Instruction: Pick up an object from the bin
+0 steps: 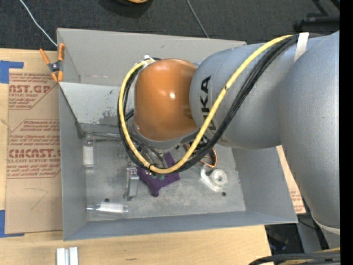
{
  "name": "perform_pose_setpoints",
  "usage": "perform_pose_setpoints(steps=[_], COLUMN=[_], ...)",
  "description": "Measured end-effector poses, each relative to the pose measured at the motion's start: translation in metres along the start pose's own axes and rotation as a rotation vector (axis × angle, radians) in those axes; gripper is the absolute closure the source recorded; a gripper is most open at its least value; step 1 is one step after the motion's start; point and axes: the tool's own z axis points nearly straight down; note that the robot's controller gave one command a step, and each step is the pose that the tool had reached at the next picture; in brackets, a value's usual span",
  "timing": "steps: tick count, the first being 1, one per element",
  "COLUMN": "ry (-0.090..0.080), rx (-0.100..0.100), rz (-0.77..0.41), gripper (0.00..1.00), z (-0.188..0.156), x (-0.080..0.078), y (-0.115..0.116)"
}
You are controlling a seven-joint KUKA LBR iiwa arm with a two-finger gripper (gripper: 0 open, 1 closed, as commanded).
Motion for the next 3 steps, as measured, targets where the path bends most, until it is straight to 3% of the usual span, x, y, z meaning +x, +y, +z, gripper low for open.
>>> perform_pose_setpoints(steps=[1,2,3], ry=[0.002,0.003,-0.004], rx=[0.002,0.001,0.002], rz=[-0.081,-0.138,-0.238], gripper=[0.0,0.0,0.0], z=[0.028,0.052,0.067], x=[0.006,0.025,-0.072], y=[-0.07,-0.087,-0.137])
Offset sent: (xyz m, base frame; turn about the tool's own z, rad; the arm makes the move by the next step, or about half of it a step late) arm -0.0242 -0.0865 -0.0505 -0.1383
